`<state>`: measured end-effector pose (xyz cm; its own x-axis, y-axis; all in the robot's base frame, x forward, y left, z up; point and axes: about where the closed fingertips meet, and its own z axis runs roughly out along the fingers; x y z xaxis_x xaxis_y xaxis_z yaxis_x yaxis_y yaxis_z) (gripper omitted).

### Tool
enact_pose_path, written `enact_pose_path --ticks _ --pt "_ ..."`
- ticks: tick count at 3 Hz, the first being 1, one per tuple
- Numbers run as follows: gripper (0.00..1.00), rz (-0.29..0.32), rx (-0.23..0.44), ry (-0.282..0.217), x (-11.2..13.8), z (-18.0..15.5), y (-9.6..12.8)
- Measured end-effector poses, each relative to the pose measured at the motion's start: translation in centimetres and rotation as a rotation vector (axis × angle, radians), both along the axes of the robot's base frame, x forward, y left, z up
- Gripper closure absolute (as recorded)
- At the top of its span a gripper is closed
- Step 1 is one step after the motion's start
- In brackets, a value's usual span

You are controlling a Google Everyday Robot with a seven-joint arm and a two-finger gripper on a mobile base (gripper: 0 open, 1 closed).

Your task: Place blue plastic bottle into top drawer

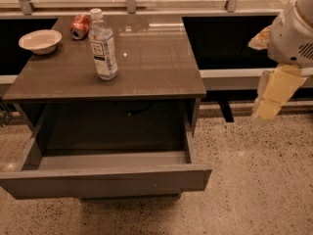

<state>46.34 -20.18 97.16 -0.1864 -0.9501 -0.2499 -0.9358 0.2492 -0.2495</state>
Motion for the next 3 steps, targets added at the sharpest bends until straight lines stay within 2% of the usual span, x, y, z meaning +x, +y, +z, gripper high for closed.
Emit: enact_pose_path --ticks 1,2,3 --pt "0.0 0.097 0.09 -0.052 6.6 -0.5 5.5" --pt "0.0 0.256 0.252 -0.11 15.3 -1.9 14.6" --pt "0.0 0.354 0.405 -0.133 21.5 -3.8 21.4"
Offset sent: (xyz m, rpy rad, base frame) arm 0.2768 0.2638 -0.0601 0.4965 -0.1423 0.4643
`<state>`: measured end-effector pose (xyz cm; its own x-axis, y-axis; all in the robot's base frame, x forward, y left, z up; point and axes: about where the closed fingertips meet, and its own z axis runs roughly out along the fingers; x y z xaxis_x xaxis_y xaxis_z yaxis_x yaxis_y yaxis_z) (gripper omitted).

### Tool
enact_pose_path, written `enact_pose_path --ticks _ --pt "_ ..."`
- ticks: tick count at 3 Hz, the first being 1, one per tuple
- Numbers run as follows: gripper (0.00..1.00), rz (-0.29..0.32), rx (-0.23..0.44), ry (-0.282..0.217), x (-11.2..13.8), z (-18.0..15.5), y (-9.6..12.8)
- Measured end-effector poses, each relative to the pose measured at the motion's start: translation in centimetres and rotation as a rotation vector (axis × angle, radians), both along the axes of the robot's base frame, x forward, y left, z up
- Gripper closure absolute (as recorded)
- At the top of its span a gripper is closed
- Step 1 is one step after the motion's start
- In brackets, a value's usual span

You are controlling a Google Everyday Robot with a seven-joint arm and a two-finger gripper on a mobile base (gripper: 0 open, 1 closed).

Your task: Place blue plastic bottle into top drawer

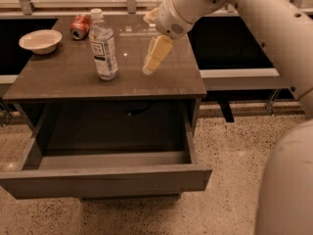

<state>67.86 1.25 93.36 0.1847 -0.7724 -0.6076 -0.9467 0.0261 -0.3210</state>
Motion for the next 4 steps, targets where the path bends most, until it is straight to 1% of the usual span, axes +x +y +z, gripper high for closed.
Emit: enact_pose_path --ticks 1,2,3,4 --pt "0.0 -0.006 0.011 0.004 0.9 -0.4 -0.1" --pt "0.0 0.017 0.089 0.011 0.7 -1.6 0.9" --pt "0.0 0.039 0.33 -0.002 1.4 -2.2 5.2" --pt "0.0 0.009 0.501 -0.041 3.5 -1.1 8.8"
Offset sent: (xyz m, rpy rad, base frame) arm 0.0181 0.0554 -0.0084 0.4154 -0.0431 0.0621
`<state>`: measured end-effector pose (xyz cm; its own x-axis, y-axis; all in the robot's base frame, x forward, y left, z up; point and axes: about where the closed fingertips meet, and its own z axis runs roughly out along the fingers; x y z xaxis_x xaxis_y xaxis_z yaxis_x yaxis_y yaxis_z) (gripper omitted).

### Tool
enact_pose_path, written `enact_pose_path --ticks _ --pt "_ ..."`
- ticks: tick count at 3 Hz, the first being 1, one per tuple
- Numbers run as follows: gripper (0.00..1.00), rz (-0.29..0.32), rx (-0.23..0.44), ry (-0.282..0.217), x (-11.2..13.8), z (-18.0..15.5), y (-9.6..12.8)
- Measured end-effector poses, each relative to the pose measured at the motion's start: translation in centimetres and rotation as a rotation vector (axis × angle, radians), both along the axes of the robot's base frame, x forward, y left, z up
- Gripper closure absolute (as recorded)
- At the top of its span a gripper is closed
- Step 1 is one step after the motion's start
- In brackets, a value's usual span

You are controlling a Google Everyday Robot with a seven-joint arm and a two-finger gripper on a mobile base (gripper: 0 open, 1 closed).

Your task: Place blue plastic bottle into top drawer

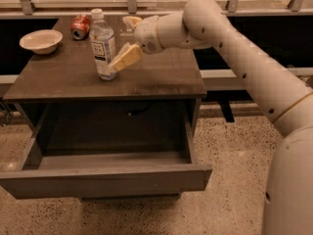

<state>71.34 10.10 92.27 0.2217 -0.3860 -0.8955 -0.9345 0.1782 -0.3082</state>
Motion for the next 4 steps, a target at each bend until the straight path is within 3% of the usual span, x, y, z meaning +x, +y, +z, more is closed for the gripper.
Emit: enact_pose_path --ticks 1,3,4 --pt "0.0 -0.035 0.085 0.014 1.5 0.6 2.3" --pt "0.42 0.005 0.246 0.129 2.5 1.3 5.2" --pt "0.72 0.083 0.3 0.125 1.2 2.8 6.3"
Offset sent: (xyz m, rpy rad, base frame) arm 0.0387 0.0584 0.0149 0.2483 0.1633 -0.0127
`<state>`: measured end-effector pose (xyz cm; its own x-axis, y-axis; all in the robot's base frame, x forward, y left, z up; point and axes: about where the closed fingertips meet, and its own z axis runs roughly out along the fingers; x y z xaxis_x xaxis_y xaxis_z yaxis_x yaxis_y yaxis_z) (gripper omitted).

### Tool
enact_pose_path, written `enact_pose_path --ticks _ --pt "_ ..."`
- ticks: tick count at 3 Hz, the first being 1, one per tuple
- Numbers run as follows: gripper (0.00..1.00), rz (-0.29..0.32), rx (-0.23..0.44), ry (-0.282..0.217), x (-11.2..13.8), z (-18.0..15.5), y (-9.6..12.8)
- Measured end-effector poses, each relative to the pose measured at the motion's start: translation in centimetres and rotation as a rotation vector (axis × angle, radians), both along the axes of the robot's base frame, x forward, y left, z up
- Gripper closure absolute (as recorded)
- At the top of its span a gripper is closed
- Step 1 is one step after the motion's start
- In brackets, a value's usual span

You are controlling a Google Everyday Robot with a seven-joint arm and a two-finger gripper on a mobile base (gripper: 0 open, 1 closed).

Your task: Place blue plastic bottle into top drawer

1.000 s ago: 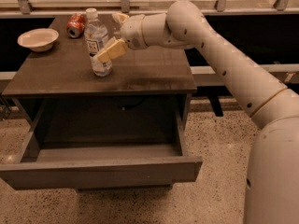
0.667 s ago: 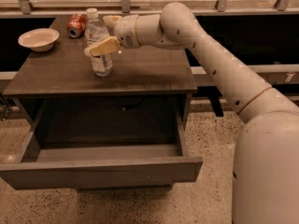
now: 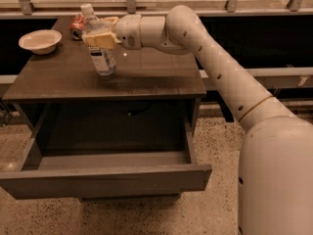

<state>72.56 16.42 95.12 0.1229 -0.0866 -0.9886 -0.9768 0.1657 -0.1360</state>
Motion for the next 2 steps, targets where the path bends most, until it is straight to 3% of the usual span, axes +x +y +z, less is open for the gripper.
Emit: enact_pose_path --ticks 1,2 --pt "0.96 0.049 -0.021 -0.037 -1.9 2.1 0.5" --pt "1.0 0.076 -0.049 -0.093 -5.5 4.0 0.3"
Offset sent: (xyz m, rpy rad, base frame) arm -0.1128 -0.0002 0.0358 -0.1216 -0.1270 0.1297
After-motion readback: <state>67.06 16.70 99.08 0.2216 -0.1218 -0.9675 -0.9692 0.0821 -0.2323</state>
